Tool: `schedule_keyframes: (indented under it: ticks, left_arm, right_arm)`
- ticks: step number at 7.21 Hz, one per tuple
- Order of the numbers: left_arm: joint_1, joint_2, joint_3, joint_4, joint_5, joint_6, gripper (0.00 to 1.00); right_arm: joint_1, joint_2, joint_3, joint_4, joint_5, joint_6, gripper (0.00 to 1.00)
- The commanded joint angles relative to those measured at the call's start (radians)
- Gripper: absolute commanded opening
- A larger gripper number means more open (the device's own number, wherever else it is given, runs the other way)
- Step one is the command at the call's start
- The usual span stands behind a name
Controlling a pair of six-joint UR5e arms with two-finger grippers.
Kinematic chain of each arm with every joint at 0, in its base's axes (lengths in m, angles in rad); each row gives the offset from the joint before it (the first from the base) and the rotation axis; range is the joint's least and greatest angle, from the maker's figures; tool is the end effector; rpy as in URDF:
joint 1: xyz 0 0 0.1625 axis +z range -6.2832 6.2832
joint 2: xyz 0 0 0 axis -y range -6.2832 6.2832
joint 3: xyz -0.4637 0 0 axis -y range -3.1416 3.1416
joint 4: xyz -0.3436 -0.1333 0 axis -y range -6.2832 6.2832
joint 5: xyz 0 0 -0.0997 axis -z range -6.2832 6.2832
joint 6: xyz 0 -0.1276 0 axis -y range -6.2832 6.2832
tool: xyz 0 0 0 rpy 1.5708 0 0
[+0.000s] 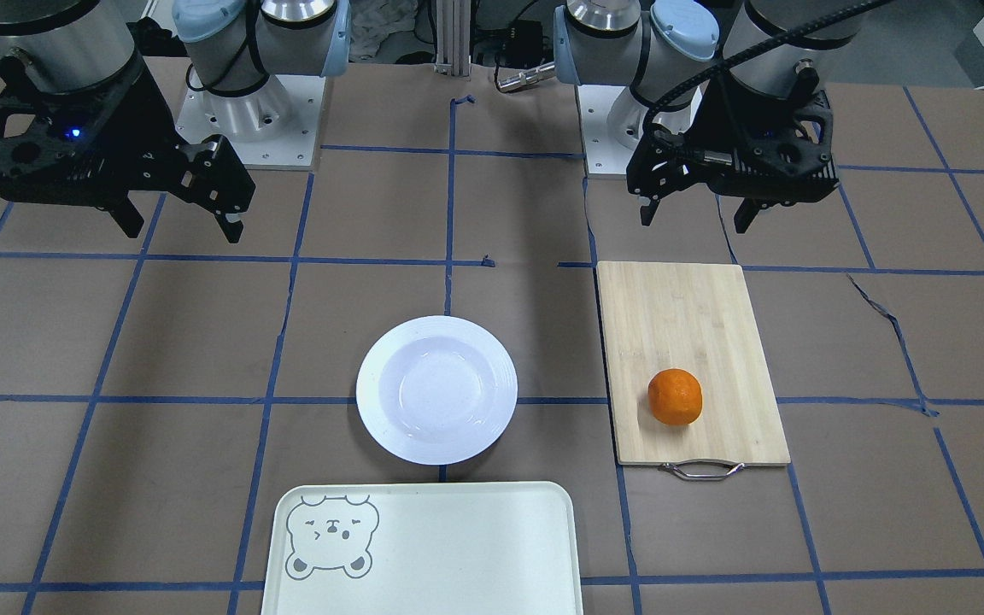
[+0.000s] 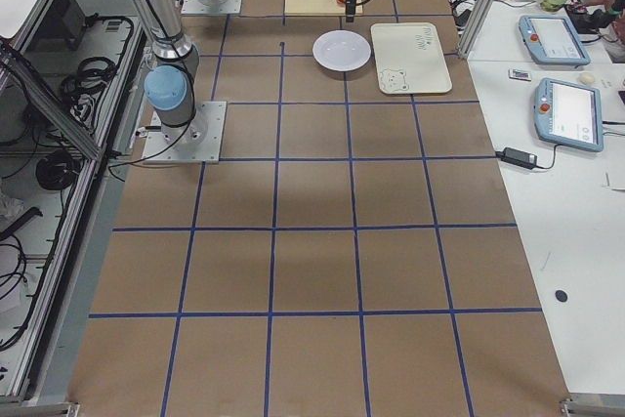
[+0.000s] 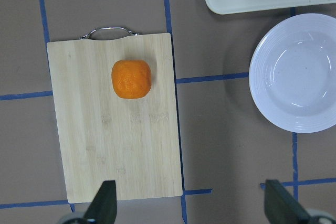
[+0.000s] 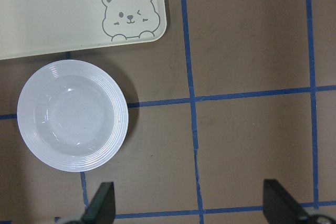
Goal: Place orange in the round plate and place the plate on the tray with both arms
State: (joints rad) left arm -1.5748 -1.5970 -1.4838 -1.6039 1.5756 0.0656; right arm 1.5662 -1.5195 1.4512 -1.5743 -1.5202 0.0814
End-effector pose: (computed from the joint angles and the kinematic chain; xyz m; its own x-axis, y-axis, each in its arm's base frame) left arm -0.1345 -0.4578 0.5221 -0.9976 0.0694 -0.0066 0.0695 0.9972 -0.0273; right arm 0.1376 -0.4758 0.5291 -0.9950 0.0821 -0.0561 0.0858 0.9940 -0.0674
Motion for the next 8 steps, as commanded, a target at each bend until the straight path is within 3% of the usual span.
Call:
schedule_keyframes:
  ticks: [1, 5, 8]
  left_arm:
    - [0.006, -0.009, 0.01, -0.005, 0.004, -0.001, 1.0]
    - [0.005, -0.044, -0.001, 0.016, 0.012, 0.003, 1.0]
    - [0.016, -0.2, -0.027, 0.164, 0.062, 0.003, 1.0]
  right_arm:
    - [0.0, -0.001, -0.002, 0.0, 0.0, 0.0, 1.0]
    - [0.0, -0.001, 0.0, -0.001, 0.0, -0.003, 1.0]
    - [0.0, -0.001, 0.0, 0.0, 0.0, -0.003, 1.0]
